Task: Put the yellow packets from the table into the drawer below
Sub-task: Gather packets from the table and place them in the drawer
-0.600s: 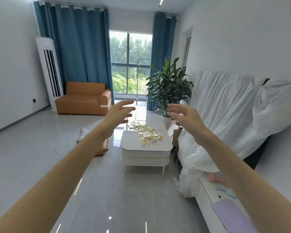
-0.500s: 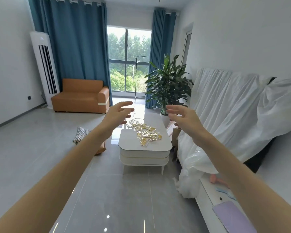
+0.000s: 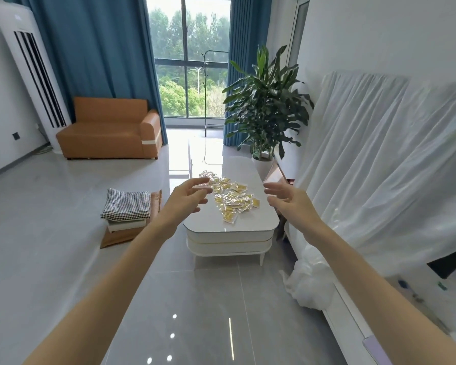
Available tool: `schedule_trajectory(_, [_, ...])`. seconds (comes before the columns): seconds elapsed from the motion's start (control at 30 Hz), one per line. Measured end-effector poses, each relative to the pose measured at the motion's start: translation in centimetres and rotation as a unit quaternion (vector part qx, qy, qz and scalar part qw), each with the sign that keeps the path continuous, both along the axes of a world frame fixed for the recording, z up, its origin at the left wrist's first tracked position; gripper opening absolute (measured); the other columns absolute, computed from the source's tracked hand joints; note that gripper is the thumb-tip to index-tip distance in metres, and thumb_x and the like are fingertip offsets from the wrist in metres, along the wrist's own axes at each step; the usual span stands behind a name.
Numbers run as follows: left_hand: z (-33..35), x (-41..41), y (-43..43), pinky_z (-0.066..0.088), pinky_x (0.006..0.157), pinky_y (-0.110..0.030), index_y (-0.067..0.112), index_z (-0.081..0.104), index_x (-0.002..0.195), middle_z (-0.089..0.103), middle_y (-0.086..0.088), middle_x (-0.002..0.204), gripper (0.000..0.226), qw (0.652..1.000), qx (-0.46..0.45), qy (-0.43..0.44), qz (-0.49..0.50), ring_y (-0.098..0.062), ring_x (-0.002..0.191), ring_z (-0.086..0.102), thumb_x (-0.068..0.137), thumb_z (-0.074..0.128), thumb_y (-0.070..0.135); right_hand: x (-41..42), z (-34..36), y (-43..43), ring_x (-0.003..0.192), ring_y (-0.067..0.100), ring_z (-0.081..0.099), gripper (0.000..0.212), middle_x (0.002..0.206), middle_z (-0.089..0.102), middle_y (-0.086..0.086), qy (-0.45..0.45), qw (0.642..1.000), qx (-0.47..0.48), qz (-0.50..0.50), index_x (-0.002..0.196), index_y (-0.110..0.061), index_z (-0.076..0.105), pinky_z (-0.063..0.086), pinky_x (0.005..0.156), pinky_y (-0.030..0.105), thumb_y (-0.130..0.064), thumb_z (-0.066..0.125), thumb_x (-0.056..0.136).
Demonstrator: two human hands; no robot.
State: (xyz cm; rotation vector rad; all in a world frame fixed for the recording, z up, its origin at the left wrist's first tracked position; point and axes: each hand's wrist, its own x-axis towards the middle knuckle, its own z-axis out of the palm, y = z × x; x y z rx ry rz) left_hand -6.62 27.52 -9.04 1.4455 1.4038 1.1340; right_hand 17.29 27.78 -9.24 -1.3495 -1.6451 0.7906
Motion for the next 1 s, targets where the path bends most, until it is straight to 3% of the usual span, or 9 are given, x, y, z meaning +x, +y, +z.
schedule_trajectory(0.13, [-3.0, -0.1, 5.9, 0.047, 0.091, -0.031, 0.021, 0.05, 0.133, 0.062, 0.0, 0.119, 0.034, 0.999, -0.039, 0.002, 0.001, -0.019, 0.106, 0.059, 0.1, 0.044, 0.018, 0.0, -2.8, 6.0, 0.102, 0.014, 0.06, 0.031, 0.119, 0.065, -0.005, 0.004, 1.0, -0.028, -0.005, 0.123, -0.023, 0.062, 0.049, 0.089, 0.028, -0.015, 0.059, 0.093])
schedule_trajectory(0.4, [-9.8, 1.9, 20.9, 0.047, 0.091, -0.032, 0.022, 0.049, 0.132, 0.061, 0.001, 0.118, 0.033, 0.996, -0.09, 0.019, 0.002, -0.02, 0.105, 0.059, 0.1, 0.044, 0.017, 2.0, -9.6, 21.1, 0.091, 0.001, 0.057, 0.03, 0.112, 0.061, -0.013, -0.003, 0.997, -0.077, -0.003, 0.123, -0.025, 0.062, 0.047, 0.09, 0.026, -0.018, 0.059, 0.094])
schedule_trajectory(0.6, [-12.7, 3.5, 31.8, 0.047, 0.092, -0.033, 0.02, 0.049, 0.135, 0.061, -0.001, 0.122, 0.036, 0.989, -0.141, 0.029, 0.022, -0.021, 0.108, 0.059, 0.1, 0.042, 0.017, 4.3, -13.1, 33.0, 0.1, 0.011, 0.06, 0.029, 0.117, 0.061, -0.012, -0.016, 0.99, -0.14, 0.015, 0.122, -0.029, 0.061, 0.05, 0.091, 0.03, -0.021, 0.058, 0.094])
schedule_trajectory(1.0, [-20.7, 2.8, 49.6, 0.047, 0.092, -0.035, 0.018, 0.051, 0.132, 0.062, -0.004, 0.12, 0.038, 0.969, -0.24, 0.032, 0.047, -0.022, 0.106, 0.06, 0.097, 0.041, 0.012, 3.6, -21.0, 52.0, 0.104, 0.012, 0.057, 0.033, 0.121, 0.062, -0.004, -0.051, 0.964, -0.256, 0.047, 0.127, -0.021, 0.06, 0.043, 0.084, 0.023, -0.016, 0.054, 0.095])
